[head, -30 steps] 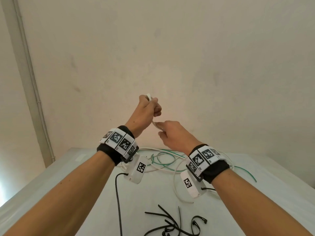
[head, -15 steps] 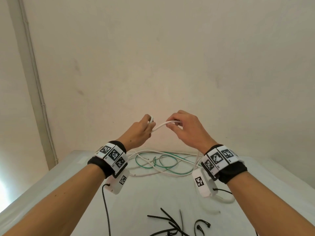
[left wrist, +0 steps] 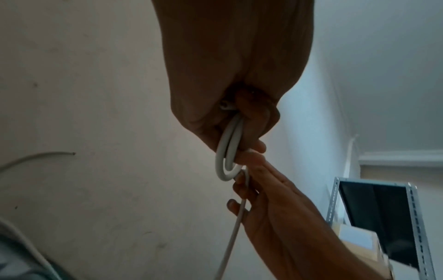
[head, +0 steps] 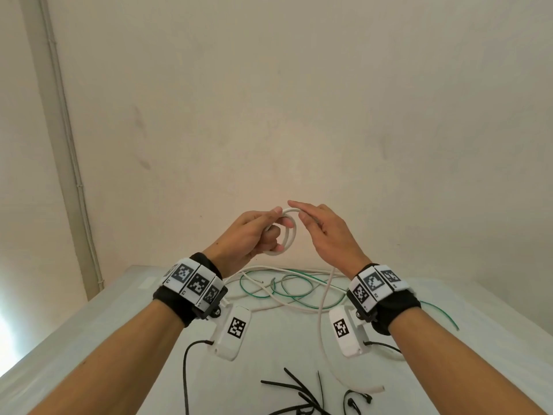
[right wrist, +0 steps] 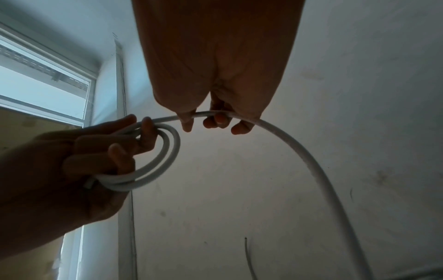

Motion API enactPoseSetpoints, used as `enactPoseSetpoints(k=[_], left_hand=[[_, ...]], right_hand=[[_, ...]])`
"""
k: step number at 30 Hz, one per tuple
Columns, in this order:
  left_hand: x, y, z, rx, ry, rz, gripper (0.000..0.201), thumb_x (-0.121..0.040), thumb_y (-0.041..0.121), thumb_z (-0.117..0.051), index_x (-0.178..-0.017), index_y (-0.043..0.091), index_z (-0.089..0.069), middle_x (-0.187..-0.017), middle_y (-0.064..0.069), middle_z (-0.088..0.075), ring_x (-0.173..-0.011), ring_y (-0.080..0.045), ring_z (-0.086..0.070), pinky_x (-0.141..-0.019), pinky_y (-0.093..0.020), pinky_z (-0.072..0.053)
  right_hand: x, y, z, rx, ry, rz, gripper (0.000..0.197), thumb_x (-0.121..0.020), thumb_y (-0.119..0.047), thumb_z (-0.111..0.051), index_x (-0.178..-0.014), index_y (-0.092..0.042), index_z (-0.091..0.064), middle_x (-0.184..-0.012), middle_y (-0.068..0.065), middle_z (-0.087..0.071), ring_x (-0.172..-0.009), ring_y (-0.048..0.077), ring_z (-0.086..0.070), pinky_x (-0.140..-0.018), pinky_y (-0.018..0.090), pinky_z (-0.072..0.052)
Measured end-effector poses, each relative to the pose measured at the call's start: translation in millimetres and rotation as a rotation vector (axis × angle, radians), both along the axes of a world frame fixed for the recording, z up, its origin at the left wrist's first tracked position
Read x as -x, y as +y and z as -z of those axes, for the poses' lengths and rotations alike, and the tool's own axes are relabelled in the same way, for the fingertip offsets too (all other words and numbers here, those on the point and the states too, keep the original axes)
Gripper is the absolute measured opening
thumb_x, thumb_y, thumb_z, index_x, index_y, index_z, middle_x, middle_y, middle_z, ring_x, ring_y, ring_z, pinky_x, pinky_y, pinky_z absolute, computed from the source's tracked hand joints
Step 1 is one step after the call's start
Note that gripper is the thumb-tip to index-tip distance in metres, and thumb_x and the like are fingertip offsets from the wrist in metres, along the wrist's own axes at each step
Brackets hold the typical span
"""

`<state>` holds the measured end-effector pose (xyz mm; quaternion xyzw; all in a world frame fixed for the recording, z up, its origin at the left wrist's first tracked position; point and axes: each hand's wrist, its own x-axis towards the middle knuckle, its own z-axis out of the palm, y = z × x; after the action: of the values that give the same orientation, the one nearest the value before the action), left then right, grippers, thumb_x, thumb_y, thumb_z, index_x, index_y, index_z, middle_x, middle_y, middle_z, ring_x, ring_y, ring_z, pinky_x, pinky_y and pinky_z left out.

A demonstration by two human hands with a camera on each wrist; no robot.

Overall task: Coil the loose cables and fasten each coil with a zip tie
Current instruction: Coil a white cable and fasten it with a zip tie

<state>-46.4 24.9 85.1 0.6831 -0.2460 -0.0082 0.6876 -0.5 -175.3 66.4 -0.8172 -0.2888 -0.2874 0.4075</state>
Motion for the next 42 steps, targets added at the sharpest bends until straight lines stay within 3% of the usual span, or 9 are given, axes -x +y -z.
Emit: enactPoseSetpoints(k=[5, 8, 14, 17, 27, 31, 36, 39, 42], left_hand=[[0.0, -2.2, -1.3, 0.227, 0.102, 0.024, 0.041, -0.112, 0.033, -0.038, -0.107, 0.001, -0.064, -0.063, 0.005, -0.031, -0.044, -0.006, -0.027, -0.070, -0.026, -0.055], [-2.0, -5.1, -4.9, 0.284, 0.123, 0.029, 0.042, -0.113, 0.034, -0.035, -0.103, 0.003, -0.061, -0.061, 0.005, -0.033, -0.042, -0.006, -0.027, -0.067, -0.026, -0.051], [2.1, -11.0, -9.4, 0.288, 0.141, 0.073, 0.040, -0.113, 0.036, -0.032, -0.091, 0.008, -0.050, -0.057, 0.006, -0.025, -0.039, -0.008, -0.031, -0.058, -0.023, -0.048], [5.0, -8.2, -13.4, 0.264, 0.148, 0.049, 0.041, -0.113, 0.037, -0.031, -0.097, 0.005, -0.050, -0.054, 0.006, -0.025, -0.038, -0.008, -0.030, -0.061, -0.025, -0.050], [3.6, -5.2, -20.1, 0.310, 0.191, -0.029, 0.036, -0.112, 0.027, -0.035, -0.081, 0.013, -0.046, -0.052, 0.008, -0.023, -0.038, -0.009, -0.020, -0.050, -0.025, -0.040], [0.7, 8.8, -28.0, 0.530, 0.189, -0.089, 0.037, -0.113, 0.027, -0.034, -0.079, 0.016, -0.042, -0.053, 0.008, -0.023, -0.037, -0.008, -0.020, -0.046, -0.023, -0.036], [-5.8, 5.7, -34.2, 0.696, 0.172, -0.114, 0.038, -0.114, 0.031, -0.032, -0.079, 0.016, -0.039, -0.056, 0.005, -0.028, -0.040, -0.011, -0.023, -0.054, -0.026, -0.043], [-7.9, -1.8, -32.5, 0.596, 0.078, -0.167, 0.036, -0.114, 0.029, -0.033, -0.081, 0.015, -0.039, -0.059, 0.004, -0.034, -0.044, -0.011, -0.031, -0.065, -0.029, -0.047], [-15.5, -1.4, -23.8, 0.255, -0.135, -0.323, 0.035, -0.114, 0.029, -0.033, -0.085, 0.012, -0.042, -0.064, 0.004, -0.045, -0.051, -0.010, -0.045, -0.075, -0.030, -0.045]], right_hand=[[7.2, 8.9, 2.2, -0.036, 0.118, -0.021, 0.035, -0.110, -0.029, -0.044, -0.140, -0.033, -0.062, -0.107, -0.013, -0.066, -0.099, 0.001, -0.059, -0.094, 0.018, -0.043], [12.4, 18.0, 0.9, -0.229, 0.350, -0.192, 0.029, -0.106, -0.041, -0.054, -0.121, -0.022, -0.071, -0.082, -0.010, -0.055, -0.075, 0.007, -0.050, -0.073, 0.033, -0.046], [17.2, 25.9, -11.7, -0.310, 0.550, -0.391, 0.025, -0.101, -0.004, -0.050, -0.122, 0.000, -0.065, -0.067, -0.006, -0.058, -0.052, 0.004, -0.039, -0.051, 0.021, -0.033], [18.5, 28.4, -19.8, -0.212, 0.568, -0.372, 0.030, -0.099, -0.002, -0.040, -0.108, -0.009, -0.067, -0.069, -0.005, -0.053, -0.058, 0.005, -0.042, -0.052, 0.020, -0.033], [19.0, 29.3, -8.6, -0.249, 0.448, -0.272, 0.017, -0.108, -0.023, -0.050, -0.108, -0.010, -0.060, -0.073, -0.008, -0.059, -0.058, 0.006, -0.044, -0.061, 0.026, -0.042], [24.6, 23.1, 6.1, -0.007, 0.220, -0.085, 0.019, -0.109, -0.030, -0.045, -0.109, -0.017, -0.059, -0.081, -0.005, -0.066, -0.061, 0.008, -0.049, -0.066, 0.030, -0.044], [27.3, 36.2, 29.3, 0.356, 0.127, 0.015, 0.042, -0.111, -0.030, -0.036, -0.150, -0.015, -0.039, -0.106, 0.009, -0.064, -0.094, 0.028, -0.059, -0.085, 0.039, -0.046], [29.4, 45.4, 29.7, 0.450, 0.062, 0.064, 0.044, -0.110, -0.025, -0.038, -0.152, -0.016, -0.037, -0.118, 0.013, -0.061, -0.104, 0.036, -0.059, -0.088, 0.048, -0.049], [33.1, 48.4, 21.8, 0.528, -0.063, 0.113, 0.040, -0.107, -0.019, -0.043, -0.147, -0.013, -0.046, -0.115, 0.011, -0.060, -0.100, 0.038, -0.061, -0.083, 0.050, -0.051]])
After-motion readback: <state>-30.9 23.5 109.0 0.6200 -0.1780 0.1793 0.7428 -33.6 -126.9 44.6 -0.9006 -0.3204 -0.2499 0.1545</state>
